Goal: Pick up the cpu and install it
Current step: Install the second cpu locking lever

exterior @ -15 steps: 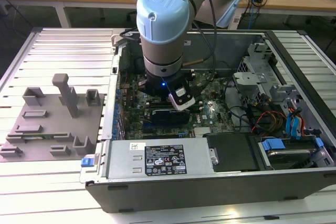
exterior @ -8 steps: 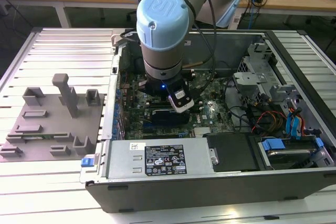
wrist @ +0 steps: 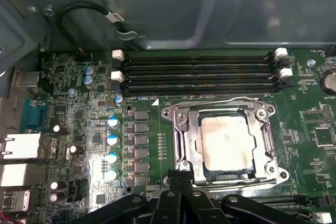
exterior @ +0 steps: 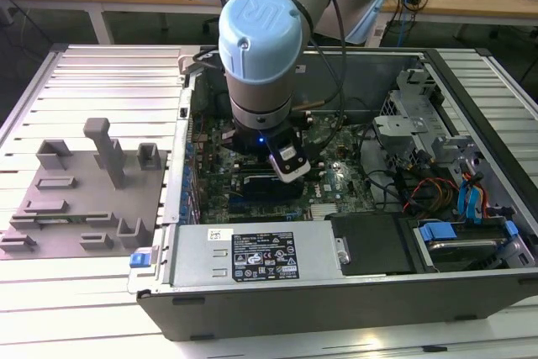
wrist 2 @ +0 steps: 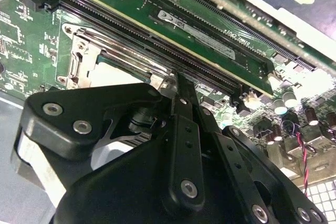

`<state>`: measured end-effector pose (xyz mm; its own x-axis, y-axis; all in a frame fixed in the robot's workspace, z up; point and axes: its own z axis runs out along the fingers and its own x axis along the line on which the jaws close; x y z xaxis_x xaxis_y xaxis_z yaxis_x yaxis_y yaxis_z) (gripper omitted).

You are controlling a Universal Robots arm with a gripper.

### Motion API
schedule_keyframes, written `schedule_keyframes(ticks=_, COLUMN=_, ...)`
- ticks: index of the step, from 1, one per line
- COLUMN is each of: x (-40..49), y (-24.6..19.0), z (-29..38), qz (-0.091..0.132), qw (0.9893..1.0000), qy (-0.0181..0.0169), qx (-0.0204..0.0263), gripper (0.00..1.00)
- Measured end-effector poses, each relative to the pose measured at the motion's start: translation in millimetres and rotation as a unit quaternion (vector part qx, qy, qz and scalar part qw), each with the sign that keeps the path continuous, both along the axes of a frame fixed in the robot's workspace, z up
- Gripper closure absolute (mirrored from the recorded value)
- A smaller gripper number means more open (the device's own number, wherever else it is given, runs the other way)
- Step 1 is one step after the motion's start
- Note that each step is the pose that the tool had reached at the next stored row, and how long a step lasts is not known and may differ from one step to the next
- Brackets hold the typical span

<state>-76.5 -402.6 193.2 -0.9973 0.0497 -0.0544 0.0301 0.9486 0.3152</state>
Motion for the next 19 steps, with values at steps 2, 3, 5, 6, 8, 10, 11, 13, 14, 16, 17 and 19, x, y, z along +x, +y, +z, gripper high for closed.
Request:
schedule_keyframes(ticks=2, x=0.0, y=0.1, z=-0.8, qz=0.0, qw=1.0, qy=-0.0001, qx=0.0001, gripper=0.89)
schedule_keyframes(ticks=3, x=-0.1, y=0.0, z=-0.9, qz=0.0, qw=1.0, qy=-0.0001, qx=0.0, gripper=0.89)
schedule_keyframes(ticks=5, x=0.0, y=0.1, z=-0.3, qz=0.0, qw=1.0, qy=-0.0002, qx=-0.0048, gripper=0.89)
schedule_keyframes(ticks=6, x=0.0, y=0.1, z=0.2, qz=0.0, qw=1.0, qy=-0.0002, qx=-0.0067, gripper=0.89)
schedule_keyframes(ticks=8, x=0.0, y=0.1, z=1.4, qz=0.0, qw=0.9999, qy=-0.0002, qx=-0.0104, gripper=0.89)
schedule_keyframes(ticks=10, x=0.0, y=0.4, z=4.1, qz=0.0, qw=0.9999, qy=-0.0002, qx=-0.0117, gripper=0.89)
schedule_keyframes(ticks=11, x=0.0, y=0.5, z=6.5, qz=0.0, qw=0.9999, qy=-0.0001, qx=-0.0126, gripper=0.89)
schedule_keyframes(ticks=13, x=0.0, y=0.6, z=15.6, qz=0.0, qw=0.9999, qy=-0.0001, qx=-0.0142, gripper=0.89)
schedule_keyframes(ticks=14, x=0.0, y=0.6, z=21.6, qz=0.0, qw=0.9999, qy=-0.0001, qx=-0.0151, gripper=0.89)
schedule_keyframes(ticks=16, x=0.0, y=0.7, z=28.6, qz=0.0, qw=0.9999, qy=-0.0001, qx=-0.0161, gripper=0.89)
schedule_keyframes(ticks=17, x=0.0, y=0.6, z=31.9, qz=0.0, qw=0.9999, qy=-0.0001, qx=-0.0165, gripper=0.89)
schedule_keyframes(ticks=19, x=0.0, y=0.6, z=38.8, qz=0.0, qw=0.9998, qy=-0.0001, qx=-0.0175, gripper=0.89)
